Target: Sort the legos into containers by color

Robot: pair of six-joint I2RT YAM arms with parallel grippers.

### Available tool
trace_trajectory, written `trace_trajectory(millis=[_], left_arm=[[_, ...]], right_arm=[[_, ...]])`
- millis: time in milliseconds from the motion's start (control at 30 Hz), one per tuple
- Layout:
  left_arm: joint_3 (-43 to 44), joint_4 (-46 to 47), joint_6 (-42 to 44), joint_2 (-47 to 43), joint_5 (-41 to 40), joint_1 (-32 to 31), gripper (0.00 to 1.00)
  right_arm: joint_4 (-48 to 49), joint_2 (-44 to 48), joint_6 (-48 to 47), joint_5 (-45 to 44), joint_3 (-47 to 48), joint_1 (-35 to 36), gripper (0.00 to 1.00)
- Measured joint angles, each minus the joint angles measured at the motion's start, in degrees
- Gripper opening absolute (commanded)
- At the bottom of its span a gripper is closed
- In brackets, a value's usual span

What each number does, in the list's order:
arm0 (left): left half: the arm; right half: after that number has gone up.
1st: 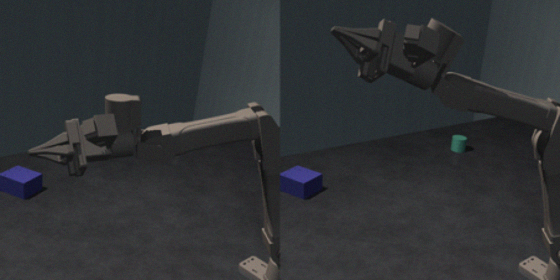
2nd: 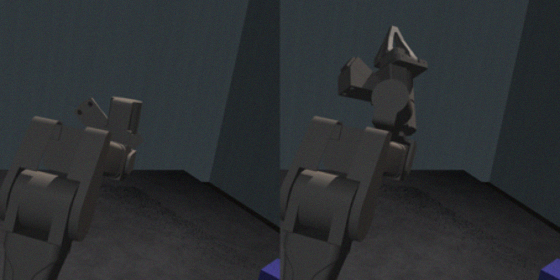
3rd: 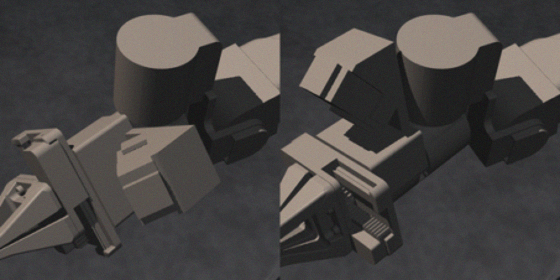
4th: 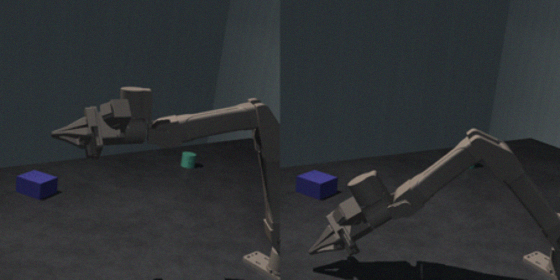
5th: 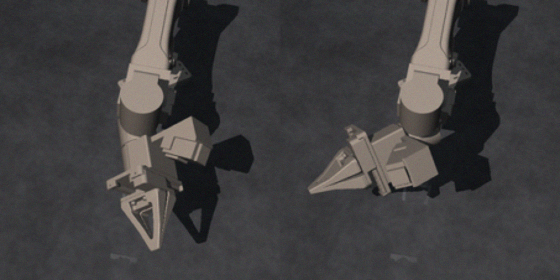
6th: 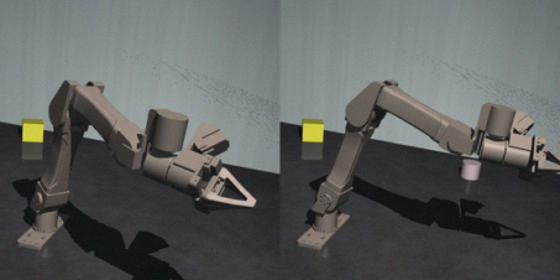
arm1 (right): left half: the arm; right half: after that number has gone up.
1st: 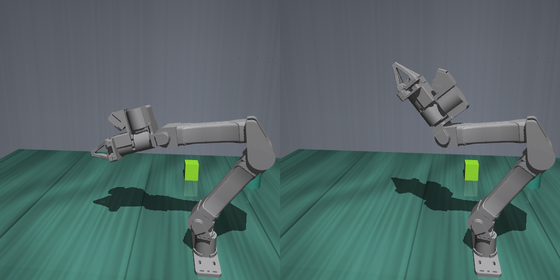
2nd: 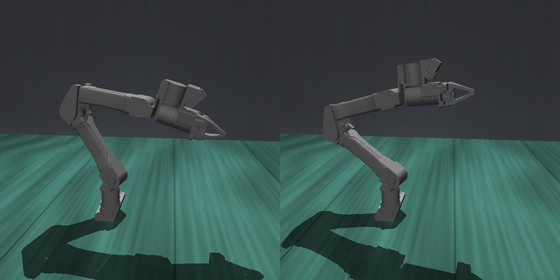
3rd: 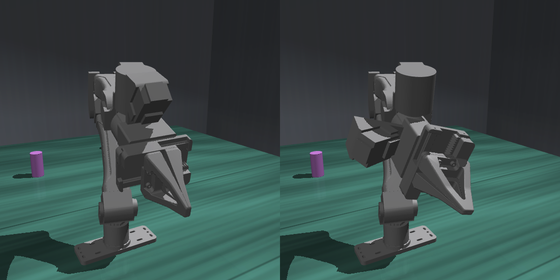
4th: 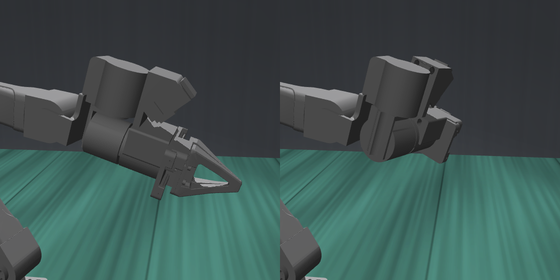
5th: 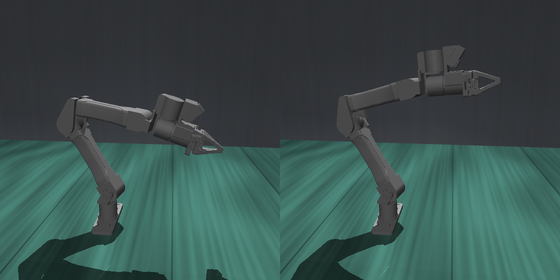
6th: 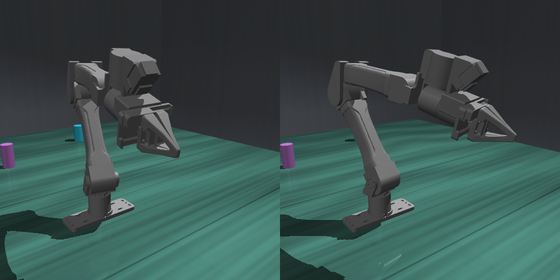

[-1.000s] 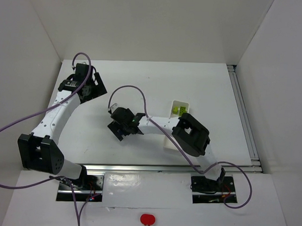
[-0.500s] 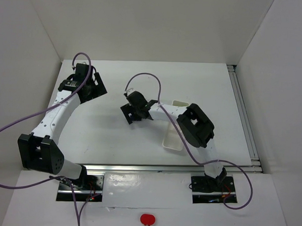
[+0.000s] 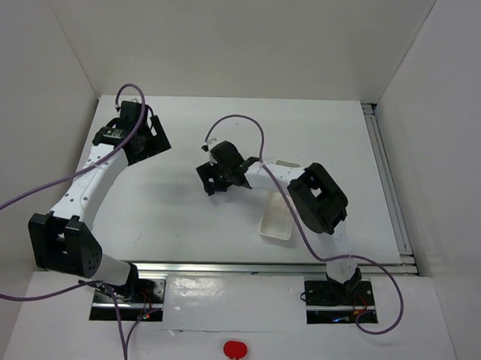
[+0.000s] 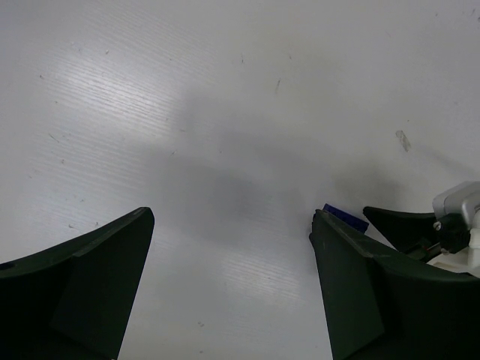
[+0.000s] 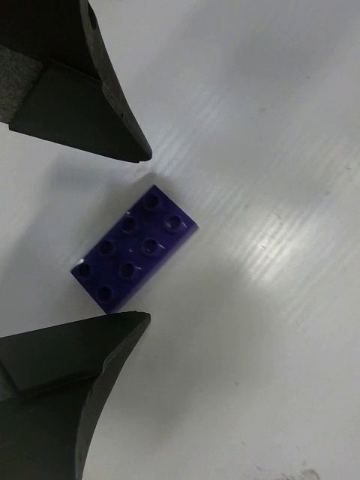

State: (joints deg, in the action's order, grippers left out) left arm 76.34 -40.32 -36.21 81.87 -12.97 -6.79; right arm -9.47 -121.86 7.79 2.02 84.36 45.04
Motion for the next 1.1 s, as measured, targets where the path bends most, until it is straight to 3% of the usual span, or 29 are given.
trace_trajectory(millis=[167,300,367,467,700,1100], left_arm=[[0.0,0.0,0.0,0.0,0.04,0.0,0.96],[0.0,0.0,0.0,0.0,0.09,0.0,0.96],[-0.2,0.07,0.0,0.0,0.24,0.0,0.96],[-0.74,0.02,0.0,0.02,0.66,0.0,0.96],[-0.81,0.07,0.09,0.0,0.83,0.0,0.96],[-0.59,0.83,1.51,0.0,2.93,-1.66,0.94]], right_arm=[[-0.57,1.99,0.04,-2.01,-2.82,2.73,0.71],[-1.79,2.21,0.59,-8.15,-3.13,5.66,0.51],[-2.8,2.08,1.29,-11.21,-2.86,6.51,0.31],[-6.29,0.52,3.08,-15.82,0.52,7.58,0.17],[-7.78,3.23,5.66,-22.27,-2.47,7.85,0.17],[-11.87,41.27,24.28,-34.01,-25.81,5.57,0.2]])
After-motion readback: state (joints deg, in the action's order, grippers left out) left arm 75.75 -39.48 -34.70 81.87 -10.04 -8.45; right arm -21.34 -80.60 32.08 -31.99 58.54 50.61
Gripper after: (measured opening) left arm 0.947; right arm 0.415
